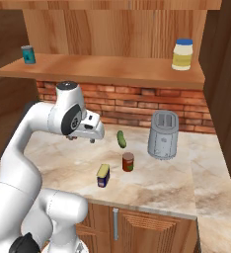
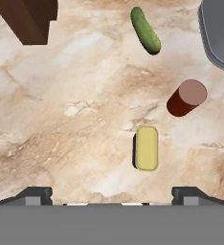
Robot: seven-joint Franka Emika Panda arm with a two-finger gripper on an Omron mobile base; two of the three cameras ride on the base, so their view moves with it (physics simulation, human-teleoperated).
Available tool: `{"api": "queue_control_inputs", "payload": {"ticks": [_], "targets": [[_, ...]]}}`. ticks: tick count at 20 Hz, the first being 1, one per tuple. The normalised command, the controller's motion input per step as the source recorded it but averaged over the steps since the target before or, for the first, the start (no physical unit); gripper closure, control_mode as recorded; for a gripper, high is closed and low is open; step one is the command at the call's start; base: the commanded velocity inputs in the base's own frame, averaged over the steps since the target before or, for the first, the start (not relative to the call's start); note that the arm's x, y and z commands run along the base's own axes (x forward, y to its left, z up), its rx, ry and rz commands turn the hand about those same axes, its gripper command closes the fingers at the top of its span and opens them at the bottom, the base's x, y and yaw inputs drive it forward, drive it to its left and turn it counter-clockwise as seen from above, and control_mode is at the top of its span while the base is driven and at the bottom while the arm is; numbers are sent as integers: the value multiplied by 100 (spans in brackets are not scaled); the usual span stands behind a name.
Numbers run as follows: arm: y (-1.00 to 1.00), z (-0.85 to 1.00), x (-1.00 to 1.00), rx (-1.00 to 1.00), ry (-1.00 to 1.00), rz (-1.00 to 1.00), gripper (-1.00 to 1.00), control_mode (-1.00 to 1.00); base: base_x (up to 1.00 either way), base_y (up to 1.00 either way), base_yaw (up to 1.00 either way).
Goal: Pick the cans from the counter and place them in their designated side in the cabinet.
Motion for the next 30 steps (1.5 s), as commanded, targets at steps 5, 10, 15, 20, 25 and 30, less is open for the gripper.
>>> {"api": "queue_control_inputs", "payload": {"ticks": [5,10,15,20,25,30], "targets": [[-6,-22,-2,-3,0,-2,-100,-100,0,0,0],[-12,-21,0,-1,0,-1,-100,-100,0,0,0],[-12,-19,0,0,1,-1,-100,-100,0,0,0],[-11,-15,0,0,0,0,-100,-100,0,0,0],[-13,-16,0,0,2,0,-100,-100,0,0,0],[-9,-15,0,0,2,0,-100,-100,0,0,0]]}}
